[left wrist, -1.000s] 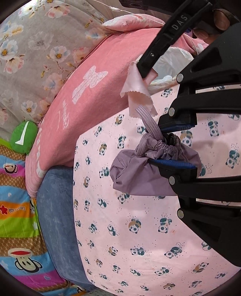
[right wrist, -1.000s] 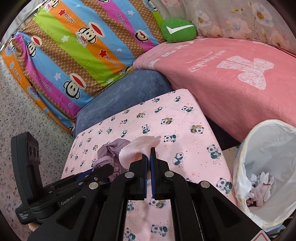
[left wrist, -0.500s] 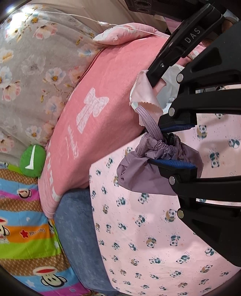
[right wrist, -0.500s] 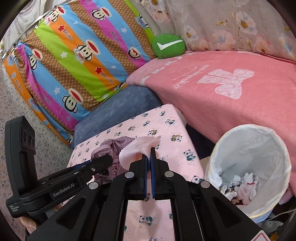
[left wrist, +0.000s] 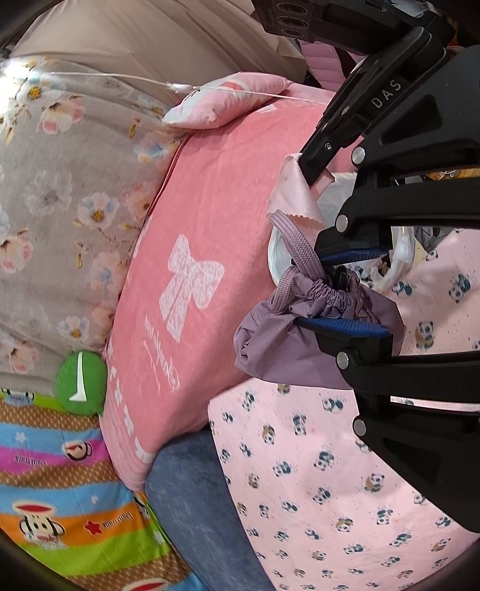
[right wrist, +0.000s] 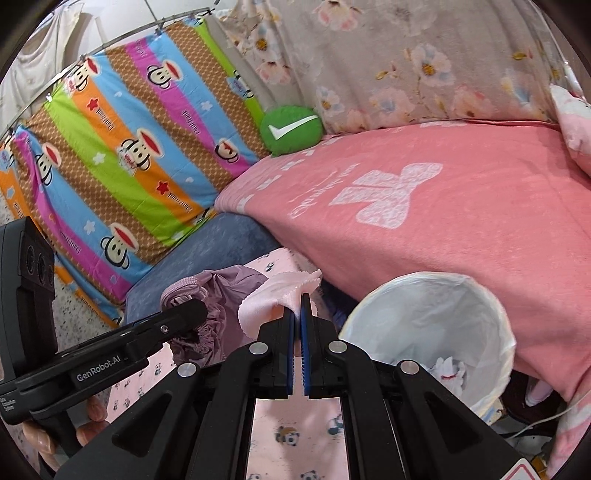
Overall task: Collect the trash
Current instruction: 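Carry both cloths over the white bin and open both tools to drop them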
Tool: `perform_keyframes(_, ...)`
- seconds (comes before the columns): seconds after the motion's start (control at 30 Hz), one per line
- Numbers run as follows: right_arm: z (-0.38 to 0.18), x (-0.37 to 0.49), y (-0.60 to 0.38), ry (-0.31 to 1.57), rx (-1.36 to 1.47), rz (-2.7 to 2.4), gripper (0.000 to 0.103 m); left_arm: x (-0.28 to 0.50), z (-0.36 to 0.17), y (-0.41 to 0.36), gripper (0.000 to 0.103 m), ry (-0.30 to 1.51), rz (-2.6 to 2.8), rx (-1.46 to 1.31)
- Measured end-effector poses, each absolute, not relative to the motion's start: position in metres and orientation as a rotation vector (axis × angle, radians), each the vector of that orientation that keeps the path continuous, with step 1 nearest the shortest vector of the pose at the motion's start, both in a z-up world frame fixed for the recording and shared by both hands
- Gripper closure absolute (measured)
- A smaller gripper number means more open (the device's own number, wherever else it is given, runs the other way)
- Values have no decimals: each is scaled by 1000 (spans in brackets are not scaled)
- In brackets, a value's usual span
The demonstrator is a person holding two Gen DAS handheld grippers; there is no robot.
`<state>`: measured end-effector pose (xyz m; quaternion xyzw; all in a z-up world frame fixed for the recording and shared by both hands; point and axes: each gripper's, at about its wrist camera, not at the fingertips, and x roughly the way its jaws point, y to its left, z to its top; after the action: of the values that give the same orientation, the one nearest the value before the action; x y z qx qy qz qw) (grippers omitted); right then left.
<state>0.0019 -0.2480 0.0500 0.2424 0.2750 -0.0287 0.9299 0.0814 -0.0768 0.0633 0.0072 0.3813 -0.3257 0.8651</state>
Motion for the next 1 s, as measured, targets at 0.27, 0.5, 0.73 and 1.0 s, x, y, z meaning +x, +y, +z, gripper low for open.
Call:
perform_keyframes(0.27, 50, -13, -285, 542, 524, -110, 98, 71, 67, -113, 78, 797, -736, 57)
perform_keyframes(0.5, 50, -23, -311, 534, 539, -140, 98, 62, 67, -136, 78, 801, -769, 86)
perform_keyframes(0.73, 46, -29, -323, 538, 548, -157, 98, 62, 63, -153, 78, 824, -787, 94)
perform_keyframes(1.0, 42, -30, -332, 555, 553, -172, 98, 63, 57, -165, 77, 842, -795, 96)
